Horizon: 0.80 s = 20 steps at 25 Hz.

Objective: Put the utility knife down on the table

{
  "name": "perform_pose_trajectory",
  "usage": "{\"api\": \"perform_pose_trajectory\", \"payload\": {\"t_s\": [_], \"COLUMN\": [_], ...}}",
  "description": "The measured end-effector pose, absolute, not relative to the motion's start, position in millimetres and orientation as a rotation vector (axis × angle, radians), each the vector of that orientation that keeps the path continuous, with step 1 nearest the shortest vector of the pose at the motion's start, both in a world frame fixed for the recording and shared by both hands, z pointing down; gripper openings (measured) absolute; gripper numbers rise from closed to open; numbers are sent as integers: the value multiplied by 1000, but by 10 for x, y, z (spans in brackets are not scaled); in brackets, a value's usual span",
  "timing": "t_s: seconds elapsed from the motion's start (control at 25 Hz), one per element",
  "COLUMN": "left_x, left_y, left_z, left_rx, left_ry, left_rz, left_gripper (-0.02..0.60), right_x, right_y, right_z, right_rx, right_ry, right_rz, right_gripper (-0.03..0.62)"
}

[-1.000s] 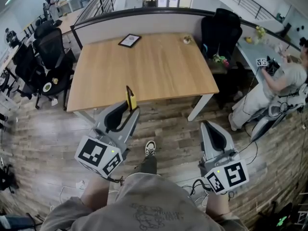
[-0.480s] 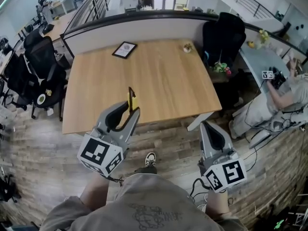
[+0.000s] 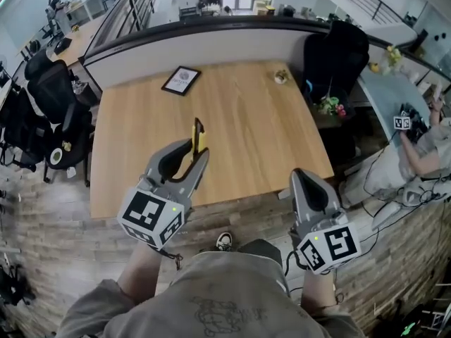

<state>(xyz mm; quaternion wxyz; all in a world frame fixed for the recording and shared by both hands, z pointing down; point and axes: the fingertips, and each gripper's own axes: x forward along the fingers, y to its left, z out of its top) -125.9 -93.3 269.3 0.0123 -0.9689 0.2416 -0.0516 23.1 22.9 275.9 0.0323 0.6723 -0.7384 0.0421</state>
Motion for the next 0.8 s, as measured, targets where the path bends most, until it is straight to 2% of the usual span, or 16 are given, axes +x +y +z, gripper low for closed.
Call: {"api": "perform_pose_trajectory", "payload": {"t_s": [0.8], "left_x": [-441], "left_y": [-1905], "left_z": [2841], "left_rx": [-2964], "left_ry": [979], "left_rz": [-243], "left_gripper": [110], "right_x": [1292], "right_y": [-1017], "right_z": [2882], "right_rx": [1895], "right_ry": [-2384], "right_rz": [110], "right_gripper": [11]}}
